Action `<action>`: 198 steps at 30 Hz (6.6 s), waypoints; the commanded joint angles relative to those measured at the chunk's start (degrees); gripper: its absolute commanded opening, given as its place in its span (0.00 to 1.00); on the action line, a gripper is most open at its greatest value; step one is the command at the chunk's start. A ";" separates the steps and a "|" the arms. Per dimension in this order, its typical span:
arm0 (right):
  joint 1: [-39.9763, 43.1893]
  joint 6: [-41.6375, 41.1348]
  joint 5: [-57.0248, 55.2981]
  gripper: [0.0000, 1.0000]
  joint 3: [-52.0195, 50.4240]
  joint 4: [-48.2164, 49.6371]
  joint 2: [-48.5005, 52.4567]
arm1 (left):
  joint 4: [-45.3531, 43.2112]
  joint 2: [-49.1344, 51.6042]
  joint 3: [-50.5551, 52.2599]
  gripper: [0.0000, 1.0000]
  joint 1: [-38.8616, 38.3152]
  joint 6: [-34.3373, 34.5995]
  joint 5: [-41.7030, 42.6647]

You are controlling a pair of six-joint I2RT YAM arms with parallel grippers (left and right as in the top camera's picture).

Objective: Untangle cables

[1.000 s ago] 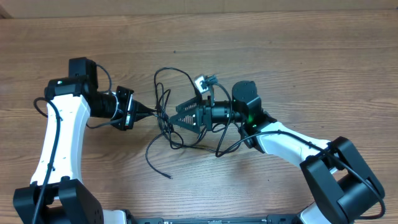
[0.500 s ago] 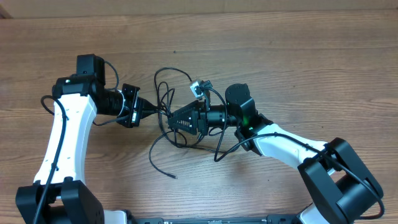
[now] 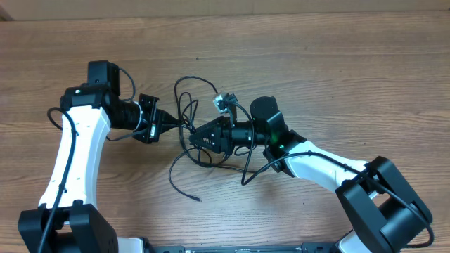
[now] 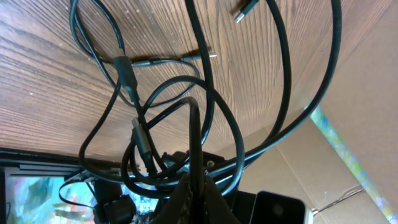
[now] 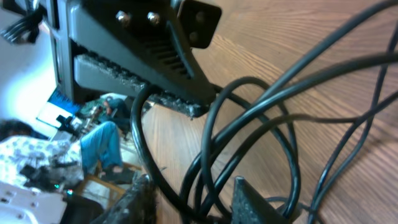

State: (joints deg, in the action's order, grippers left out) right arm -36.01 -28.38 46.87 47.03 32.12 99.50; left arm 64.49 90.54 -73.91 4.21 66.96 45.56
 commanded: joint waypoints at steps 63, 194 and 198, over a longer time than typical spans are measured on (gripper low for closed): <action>9.97 -15.43 -24.61 0.04 0.33 -22.45 -0.20 | 7.26 -1.40 -1.25 0.23 -12.50 -25.83 -16.63; 14.69 19.93 -24.57 0.70 9.18 -59.47 -5.60 | 4.42 -1.40 -1.25 0.70 -12.50 -24.74 -22.23; 13.81 19.89 -23.67 0.73 9.18 -56.33 -5.53 | 4.26 -1.40 -1.25 0.70 -12.50 -24.74 -22.23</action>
State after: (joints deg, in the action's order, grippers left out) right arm -21.30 -8.97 20.67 55.09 -25.91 93.62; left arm 68.99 90.41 -74.30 -7.90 41.98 23.92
